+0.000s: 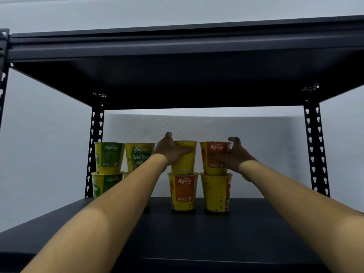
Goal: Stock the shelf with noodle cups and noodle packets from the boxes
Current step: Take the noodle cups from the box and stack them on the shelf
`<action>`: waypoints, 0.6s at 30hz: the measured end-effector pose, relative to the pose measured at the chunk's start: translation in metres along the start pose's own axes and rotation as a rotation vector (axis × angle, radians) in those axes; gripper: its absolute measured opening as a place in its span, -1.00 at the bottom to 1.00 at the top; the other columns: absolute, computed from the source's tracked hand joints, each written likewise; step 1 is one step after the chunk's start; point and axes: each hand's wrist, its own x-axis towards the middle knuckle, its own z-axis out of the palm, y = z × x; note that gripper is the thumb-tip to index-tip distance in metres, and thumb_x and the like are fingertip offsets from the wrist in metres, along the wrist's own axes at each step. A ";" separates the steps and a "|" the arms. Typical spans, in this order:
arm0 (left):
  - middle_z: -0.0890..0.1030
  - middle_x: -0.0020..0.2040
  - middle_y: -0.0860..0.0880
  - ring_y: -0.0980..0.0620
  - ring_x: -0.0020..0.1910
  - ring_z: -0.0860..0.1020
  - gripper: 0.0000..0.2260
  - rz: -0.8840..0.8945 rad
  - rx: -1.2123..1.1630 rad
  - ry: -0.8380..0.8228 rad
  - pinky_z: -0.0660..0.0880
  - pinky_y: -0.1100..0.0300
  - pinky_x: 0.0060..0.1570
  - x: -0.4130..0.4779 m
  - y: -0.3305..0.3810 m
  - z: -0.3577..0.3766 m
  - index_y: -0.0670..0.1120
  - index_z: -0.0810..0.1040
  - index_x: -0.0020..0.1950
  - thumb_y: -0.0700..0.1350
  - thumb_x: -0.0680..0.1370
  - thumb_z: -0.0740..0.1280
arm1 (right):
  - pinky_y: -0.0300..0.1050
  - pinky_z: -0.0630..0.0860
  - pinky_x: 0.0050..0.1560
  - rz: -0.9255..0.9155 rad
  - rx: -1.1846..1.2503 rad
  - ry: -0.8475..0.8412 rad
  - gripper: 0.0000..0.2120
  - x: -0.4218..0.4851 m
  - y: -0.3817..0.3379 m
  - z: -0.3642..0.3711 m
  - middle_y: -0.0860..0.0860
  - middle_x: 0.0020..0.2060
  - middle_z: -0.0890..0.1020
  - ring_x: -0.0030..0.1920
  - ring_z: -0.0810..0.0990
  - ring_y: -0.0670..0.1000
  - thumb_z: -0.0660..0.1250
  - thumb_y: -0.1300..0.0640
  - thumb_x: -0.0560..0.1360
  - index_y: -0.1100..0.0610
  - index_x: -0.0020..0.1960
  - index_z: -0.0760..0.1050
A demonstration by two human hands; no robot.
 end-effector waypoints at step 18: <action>0.54 0.34 -0.07 0.06 0.08 0.59 -0.21 0.078 0.275 -0.016 0.57 0.21 -0.02 -0.082 0.015 -0.019 -0.05 0.06 0.67 0.19 0.59 0.38 | -0.13 0.43 0.02 -0.129 -0.351 0.058 -0.29 -0.074 -0.007 -0.018 0.12 0.43 0.44 0.29 0.50 0.07 0.32 -0.14 0.61 0.07 0.62 0.10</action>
